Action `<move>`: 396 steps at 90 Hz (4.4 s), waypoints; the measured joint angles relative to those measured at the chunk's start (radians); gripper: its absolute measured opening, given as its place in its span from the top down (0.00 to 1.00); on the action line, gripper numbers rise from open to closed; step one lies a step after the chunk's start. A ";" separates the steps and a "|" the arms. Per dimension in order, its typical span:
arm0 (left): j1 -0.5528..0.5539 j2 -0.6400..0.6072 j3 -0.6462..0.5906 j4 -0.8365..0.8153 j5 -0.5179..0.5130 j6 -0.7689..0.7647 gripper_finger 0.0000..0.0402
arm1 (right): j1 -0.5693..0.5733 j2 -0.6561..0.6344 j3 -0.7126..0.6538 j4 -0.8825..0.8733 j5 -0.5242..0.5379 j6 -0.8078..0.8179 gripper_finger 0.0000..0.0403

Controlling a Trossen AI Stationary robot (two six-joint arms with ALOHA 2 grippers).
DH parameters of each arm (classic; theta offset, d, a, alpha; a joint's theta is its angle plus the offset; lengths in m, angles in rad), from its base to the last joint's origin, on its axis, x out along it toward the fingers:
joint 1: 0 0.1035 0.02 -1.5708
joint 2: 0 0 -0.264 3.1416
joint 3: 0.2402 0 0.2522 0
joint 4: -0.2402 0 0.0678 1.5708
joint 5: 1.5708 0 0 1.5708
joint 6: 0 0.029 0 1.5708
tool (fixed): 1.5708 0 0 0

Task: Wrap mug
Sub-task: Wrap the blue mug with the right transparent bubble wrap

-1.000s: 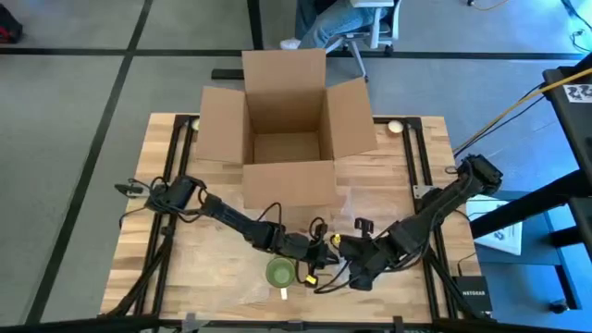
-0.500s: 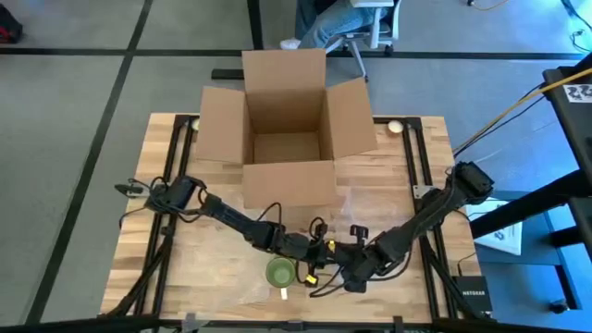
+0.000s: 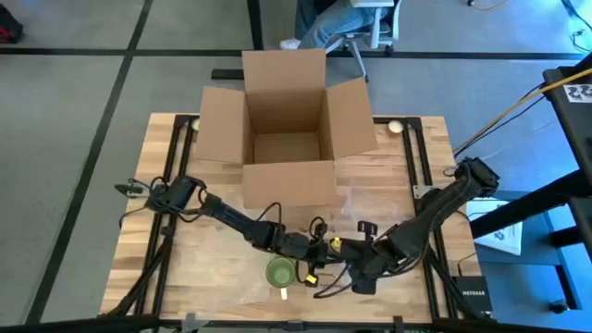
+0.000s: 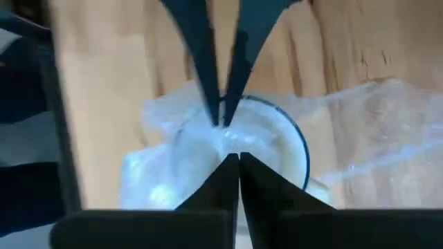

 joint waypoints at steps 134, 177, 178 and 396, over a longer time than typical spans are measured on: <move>0.001 -0.001 0.000 0.000 -0.002 -0.006 1.00 | -0.085 0.066 -0.018 -0.031 -0.077 -0.116 1.00; 0.001 -0.002 0.000 0.002 0.000 -0.004 1.00 | -0.088 0.128 -0.243 0.282 -0.027 -0.085 1.00; 0.001 -0.002 0.000 0.001 0.000 -0.004 1.00 | -0.089 0.128 -0.247 0.286 -0.029 -0.084 1.00; -0.001 -0.003 0.000 -0.005 -0.001 0.012 1.00 | -0.518 -0.377 -0.773 0.098 0.148 0.277 0.35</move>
